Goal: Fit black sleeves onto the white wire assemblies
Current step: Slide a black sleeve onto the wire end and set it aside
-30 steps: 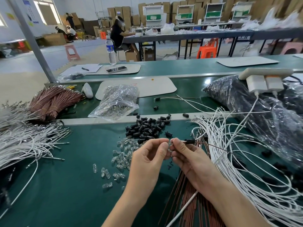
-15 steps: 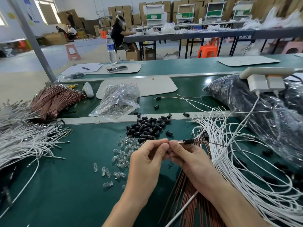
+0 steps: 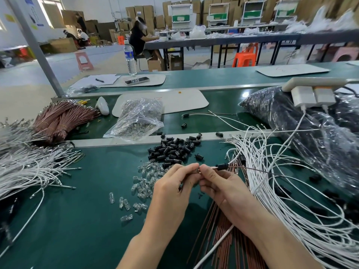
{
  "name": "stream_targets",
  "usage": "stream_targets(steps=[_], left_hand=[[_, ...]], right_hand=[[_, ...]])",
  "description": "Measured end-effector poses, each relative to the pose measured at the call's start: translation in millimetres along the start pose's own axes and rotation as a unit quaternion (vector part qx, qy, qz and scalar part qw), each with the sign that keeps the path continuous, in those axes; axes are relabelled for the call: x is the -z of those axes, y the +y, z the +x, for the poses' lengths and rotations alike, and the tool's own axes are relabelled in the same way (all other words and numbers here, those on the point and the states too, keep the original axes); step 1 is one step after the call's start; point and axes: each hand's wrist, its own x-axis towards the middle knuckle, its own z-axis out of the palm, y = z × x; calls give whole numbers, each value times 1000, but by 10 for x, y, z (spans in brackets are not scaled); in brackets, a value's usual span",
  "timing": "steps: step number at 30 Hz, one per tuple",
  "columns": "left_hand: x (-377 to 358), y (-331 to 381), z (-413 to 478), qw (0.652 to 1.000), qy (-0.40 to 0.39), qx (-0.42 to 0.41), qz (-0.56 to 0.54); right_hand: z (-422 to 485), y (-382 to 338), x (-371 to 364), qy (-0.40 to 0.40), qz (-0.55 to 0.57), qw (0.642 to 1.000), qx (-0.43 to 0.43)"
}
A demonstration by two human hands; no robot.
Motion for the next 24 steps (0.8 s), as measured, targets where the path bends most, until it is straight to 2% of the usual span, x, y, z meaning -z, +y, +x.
stream_targets(steps=[7, 17, 24], left_hand=[[46, 19, 5, 999, -13, -30, 37], [24, -11, 1, 998, 1, -19, 63], [21, -3, 2, 998, -3, -20, 54]], right_hand=[[10, -13, 9, -5, -18, 1000, 0], [11, -16, -9, 28, -4, 999, 18], [-6, -30, -9, 8, -7, 1000, 18]])
